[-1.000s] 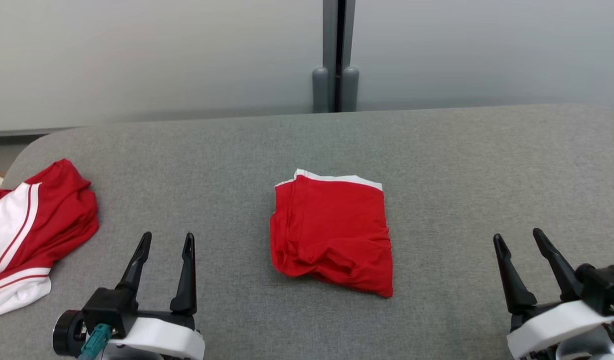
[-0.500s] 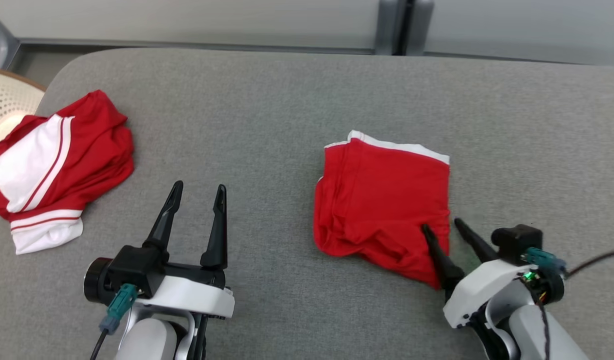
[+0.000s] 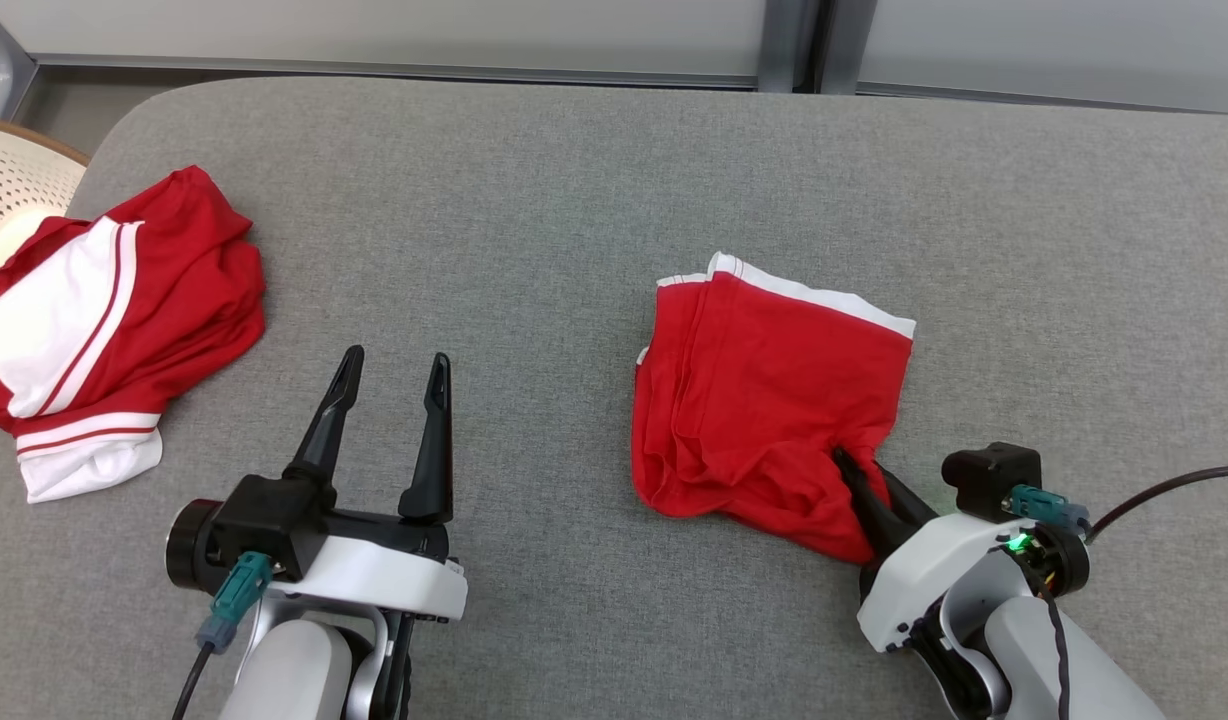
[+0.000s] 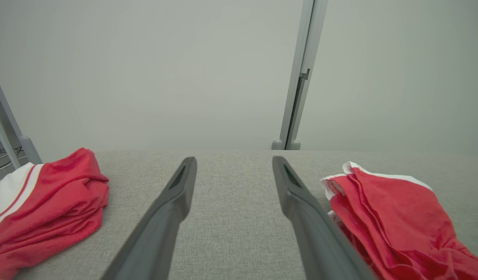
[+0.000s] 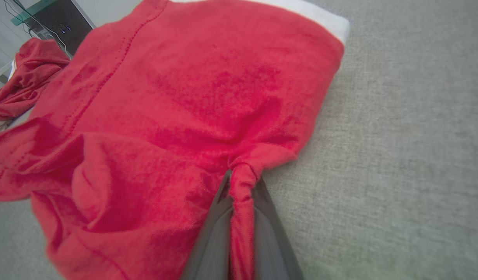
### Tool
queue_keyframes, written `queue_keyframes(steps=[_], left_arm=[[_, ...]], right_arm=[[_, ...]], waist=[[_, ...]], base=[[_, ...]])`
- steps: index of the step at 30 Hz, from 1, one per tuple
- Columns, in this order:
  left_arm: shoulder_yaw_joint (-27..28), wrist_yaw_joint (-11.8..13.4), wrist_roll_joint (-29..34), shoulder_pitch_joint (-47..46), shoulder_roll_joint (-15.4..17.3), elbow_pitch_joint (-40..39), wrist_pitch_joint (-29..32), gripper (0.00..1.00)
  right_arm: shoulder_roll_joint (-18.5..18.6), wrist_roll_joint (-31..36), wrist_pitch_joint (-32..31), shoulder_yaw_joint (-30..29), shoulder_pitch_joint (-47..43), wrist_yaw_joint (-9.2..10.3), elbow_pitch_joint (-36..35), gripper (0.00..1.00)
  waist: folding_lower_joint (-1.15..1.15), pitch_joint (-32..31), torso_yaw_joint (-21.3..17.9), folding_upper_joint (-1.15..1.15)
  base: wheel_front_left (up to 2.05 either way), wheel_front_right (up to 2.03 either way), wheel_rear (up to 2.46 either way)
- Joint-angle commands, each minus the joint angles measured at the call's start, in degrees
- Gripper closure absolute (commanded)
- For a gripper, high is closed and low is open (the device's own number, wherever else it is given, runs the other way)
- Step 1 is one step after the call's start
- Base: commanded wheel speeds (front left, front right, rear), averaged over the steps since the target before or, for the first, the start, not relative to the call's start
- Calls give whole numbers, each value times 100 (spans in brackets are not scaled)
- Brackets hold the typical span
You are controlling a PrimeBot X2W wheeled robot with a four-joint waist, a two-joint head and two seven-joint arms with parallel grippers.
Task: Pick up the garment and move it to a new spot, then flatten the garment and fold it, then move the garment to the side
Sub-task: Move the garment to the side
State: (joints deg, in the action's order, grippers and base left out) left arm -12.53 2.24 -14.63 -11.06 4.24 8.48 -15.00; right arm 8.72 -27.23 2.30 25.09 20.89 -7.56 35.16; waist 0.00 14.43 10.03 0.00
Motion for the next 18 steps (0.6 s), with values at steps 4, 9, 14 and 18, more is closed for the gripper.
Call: queue_keyframes(steps=[4,9,14,18], left_arm=[[26,-59,103,-116,-4,-79,-20,0],[62,-92,169,-52,67,-142,-15,0],[65,-104,233,6,171,-233,-16,0],[10,-146,293,-99,246,-357,18,0]], right_arm=[[232,-5,110,193,3,16,180,100],[456,-8,246,403,130,17,100,100],[769,-7,345,597,179,17,-7,100],[1027,-29,389,789,264,16,-110,100]], waist=[[0,8,-90,0],[0,-10,-476,0],[0,9,-1126,0],[0,91,-1697,0]], base=[[0,0,0],[0,0,0],[0,0,0],[0,0,0]])
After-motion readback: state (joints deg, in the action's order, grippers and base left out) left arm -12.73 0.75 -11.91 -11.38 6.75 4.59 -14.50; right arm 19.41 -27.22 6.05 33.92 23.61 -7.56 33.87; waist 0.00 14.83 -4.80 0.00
